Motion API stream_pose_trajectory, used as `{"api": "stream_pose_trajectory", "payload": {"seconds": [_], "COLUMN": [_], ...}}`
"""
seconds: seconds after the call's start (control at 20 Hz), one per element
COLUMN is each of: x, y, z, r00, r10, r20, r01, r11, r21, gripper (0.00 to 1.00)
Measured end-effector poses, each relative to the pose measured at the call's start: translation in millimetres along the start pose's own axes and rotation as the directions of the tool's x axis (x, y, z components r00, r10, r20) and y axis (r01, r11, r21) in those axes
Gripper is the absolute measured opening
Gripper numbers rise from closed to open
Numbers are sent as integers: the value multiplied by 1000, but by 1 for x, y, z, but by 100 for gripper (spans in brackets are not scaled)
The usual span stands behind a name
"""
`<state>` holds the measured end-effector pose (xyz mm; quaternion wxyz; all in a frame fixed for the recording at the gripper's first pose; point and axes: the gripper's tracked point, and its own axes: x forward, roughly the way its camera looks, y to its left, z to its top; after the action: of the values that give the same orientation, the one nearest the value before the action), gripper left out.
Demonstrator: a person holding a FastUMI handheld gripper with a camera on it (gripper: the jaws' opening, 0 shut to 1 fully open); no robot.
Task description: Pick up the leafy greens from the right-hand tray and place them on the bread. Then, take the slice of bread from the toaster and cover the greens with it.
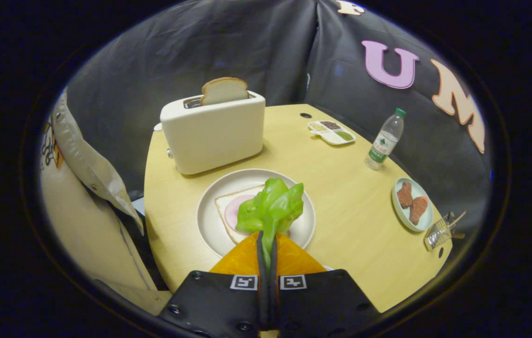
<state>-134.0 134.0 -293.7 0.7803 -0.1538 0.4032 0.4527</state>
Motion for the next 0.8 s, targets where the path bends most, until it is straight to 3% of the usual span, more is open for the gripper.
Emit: {"api": "stream_pose_trajectory", "payload": {"seconds": [0.8], "x": [66], "y": [40], "z": [6], "r00": [991], "r10": [117], "r20": [-60], "r01": [-118], "r11": [993], "r21": [-22], "gripper": [5]}}
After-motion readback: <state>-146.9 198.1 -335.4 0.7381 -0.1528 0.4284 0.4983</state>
